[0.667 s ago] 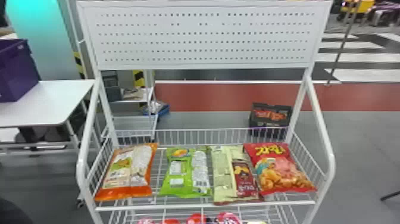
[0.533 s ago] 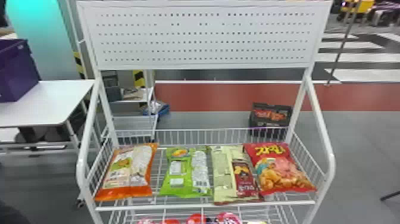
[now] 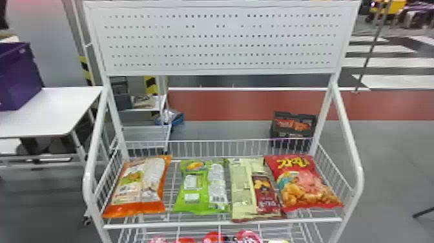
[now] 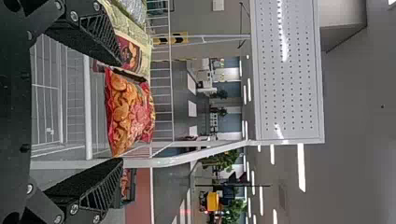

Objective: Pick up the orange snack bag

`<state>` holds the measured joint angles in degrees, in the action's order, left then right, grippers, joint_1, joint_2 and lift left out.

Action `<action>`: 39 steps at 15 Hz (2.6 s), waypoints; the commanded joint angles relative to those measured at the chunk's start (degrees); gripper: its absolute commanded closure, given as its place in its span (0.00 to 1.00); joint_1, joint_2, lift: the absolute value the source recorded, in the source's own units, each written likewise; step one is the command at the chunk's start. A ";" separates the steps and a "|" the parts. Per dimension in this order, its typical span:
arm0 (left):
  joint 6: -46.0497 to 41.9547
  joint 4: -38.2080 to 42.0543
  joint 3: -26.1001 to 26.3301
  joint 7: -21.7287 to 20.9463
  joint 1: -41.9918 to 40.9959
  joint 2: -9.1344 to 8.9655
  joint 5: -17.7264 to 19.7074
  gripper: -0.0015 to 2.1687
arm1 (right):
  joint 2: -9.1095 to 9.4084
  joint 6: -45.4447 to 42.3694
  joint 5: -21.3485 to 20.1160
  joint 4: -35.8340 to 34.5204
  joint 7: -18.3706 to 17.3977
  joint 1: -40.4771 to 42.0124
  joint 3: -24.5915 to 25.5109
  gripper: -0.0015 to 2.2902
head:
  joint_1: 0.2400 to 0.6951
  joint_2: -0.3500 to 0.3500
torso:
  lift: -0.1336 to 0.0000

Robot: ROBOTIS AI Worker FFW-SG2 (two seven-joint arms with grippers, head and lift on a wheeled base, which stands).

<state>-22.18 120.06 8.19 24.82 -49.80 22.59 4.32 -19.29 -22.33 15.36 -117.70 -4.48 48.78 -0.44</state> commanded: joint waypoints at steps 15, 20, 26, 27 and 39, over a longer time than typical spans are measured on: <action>26.71 -13.97 10.36 -0.92 34.16 -5.36 5.18 0.04 | 0.04 -0.21 -0.42 -0.16 0.00 -0.18 -1.32 0.07 | 0.57 0.50 | 1.00; 33.22 -21.35 10.45 -1.01 43.74 -7.12 7.20 0.04 | -0.05 -0.21 -0.42 -0.07 0.00 -0.18 -1.32 0.07 | 0.57 0.50 | 1.00; 33.22 -26.28 9.04 -1.80 46.90 -7.47 9.48 0.12 | -0.13 -0.21 -0.42 0.02 0.00 -0.27 -1.23 0.07 | 0.57 0.50 | 1.00; 33.92 -26.28 8.60 -1.97 46.90 -7.38 9.57 0.15 | -0.13 -0.21 -0.42 0.02 0.00 -0.27 -1.23 0.07 | 0.57 0.50 | 1.00; 39.72 -16.17 6.67 -2.24 42.33 -6.86 10.62 0.62 | -0.13 -0.21 -0.33 0.11 0.00 -0.71 -1.23 0.07 | 0.57 0.50 | 1.00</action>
<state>17.54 102.43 15.28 22.62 -6.36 15.73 14.87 -19.40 -22.46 14.97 -117.66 -4.48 48.11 -1.64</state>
